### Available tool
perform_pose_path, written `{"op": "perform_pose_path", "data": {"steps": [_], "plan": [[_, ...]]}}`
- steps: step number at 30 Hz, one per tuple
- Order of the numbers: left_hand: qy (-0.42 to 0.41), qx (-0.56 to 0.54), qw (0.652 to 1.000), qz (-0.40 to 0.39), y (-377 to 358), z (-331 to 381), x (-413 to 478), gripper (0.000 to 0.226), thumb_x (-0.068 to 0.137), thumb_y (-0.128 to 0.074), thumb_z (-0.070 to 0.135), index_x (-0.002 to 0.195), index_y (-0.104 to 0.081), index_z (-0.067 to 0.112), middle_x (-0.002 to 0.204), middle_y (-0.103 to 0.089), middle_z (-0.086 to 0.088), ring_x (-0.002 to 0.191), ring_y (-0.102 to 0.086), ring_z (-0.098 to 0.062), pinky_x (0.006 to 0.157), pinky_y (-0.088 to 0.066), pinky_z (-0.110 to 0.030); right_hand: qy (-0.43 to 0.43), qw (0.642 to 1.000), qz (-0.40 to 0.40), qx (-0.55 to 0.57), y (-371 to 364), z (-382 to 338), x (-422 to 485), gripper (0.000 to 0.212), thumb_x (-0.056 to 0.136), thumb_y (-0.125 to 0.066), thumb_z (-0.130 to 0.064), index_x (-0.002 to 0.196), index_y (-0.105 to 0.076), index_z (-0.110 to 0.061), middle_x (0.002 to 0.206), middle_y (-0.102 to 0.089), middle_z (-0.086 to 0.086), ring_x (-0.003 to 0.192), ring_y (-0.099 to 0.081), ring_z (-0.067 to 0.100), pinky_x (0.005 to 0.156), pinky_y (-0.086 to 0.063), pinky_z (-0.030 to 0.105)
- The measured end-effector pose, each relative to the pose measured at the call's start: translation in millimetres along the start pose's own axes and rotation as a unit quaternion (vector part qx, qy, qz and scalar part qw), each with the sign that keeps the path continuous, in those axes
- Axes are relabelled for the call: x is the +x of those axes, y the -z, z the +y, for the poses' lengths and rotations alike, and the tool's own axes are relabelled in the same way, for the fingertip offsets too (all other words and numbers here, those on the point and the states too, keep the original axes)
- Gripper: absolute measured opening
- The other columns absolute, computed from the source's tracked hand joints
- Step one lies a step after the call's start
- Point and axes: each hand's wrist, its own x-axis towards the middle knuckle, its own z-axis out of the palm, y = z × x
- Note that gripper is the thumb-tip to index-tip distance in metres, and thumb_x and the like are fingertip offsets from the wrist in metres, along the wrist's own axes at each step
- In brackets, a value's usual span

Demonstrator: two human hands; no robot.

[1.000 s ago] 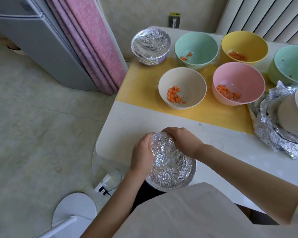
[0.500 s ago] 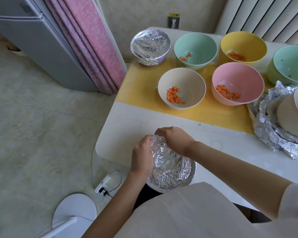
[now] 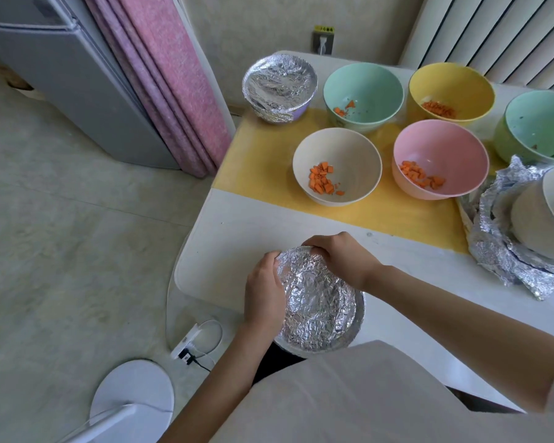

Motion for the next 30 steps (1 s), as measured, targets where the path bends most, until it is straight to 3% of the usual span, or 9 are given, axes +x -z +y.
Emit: {"op": "perform_pose_path", "data": {"steps": [3,7,15,20,26,30], "plan": [[-0.004,-0.041,0.999,-0.034,2,0,2,0.028,0.098,-0.039,0.014,0.120,-0.056,0.011,0.107,-0.065,-0.006,0.095,-0.063,-0.021,0.084,-0.051,-0.038,-0.003,1.000,-0.009,0.002,-1,0,2,0.029,0.095,-0.047,-0.004,0.116,-0.063,-0.015,0.103,-0.071,0.005,0.094,-0.064,0.028,0.081,-0.047,0.038],[-0.027,-0.008,0.999,-0.022,5,1,5,0.026,0.095,-0.044,0.005,0.116,-0.059,0.007,0.104,-0.067,-0.010,0.094,-0.061,-0.027,0.078,-0.045,-0.031,-0.005,0.999,-0.035,0.007,-2,-11,11,0.026,0.097,-0.047,-0.013,0.120,-0.061,-0.015,0.111,-0.068,0.005,0.101,-0.061,0.026,0.085,-0.046,0.038],[-0.031,0.009,0.999,-0.008,3,3,5,0.025,0.091,-0.047,-0.001,0.111,-0.061,0.004,0.100,-0.068,-0.014,0.091,-0.062,-0.034,0.075,-0.046,-0.037,-0.012,0.997,-0.039,-0.060,-13,-16,17,0.027,0.092,-0.048,-0.006,0.112,-0.061,-0.019,0.098,-0.070,0.004,0.089,-0.063,0.029,0.074,-0.049,0.039],[-0.035,0.008,0.999,0.000,5,3,2,0.028,0.089,-0.048,-0.005,0.113,-0.060,0.003,0.102,-0.067,-0.015,0.093,-0.061,-0.033,0.077,-0.048,-0.039,-0.038,0.999,-0.036,0.011,-8,-11,10,0.025,0.099,-0.043,-0.019,0.118,-0.060,-0.015,0.107,-0.069,0.007,0.096,-0.062,0.027,0.082,-0.047,0.038],[-0.047,0.021,0.999,-0.011,5,0,0,0.035,0.083,-0.049,-0.013,0.113,-0.060,0.002,0.103,-0.066,-0.014,0.094,-0.061,-0.032,0.077,-0.046,-0.034,-0.044,0.999,-0.002,0.010,-15,-7,0,0.036,0.087,-0.045,0.006,0.110,-0.064,-0.013,0.095,-0.071,0.011,0.086,-0.064,0.030,0.077,-0.047,0.039],[-0.046,0.010,0.999,-0.010,3,-5,4,0.031,0.088,-0.046,-0.010,0.111,-0.062,0.002,0.097,-0.068,-0.013,0.087,-0.062,-0.028,0.068,-0.033,-0.016,-0.042,0.999,0.004,0.004,-14,-6,0,0.038,0.083,-0.045,0.007,0.110,-0.064,-0.013,0.094,-0.070,0.012,0.086,-0.063,0.032,0.076,-0.047,0.040]]}}
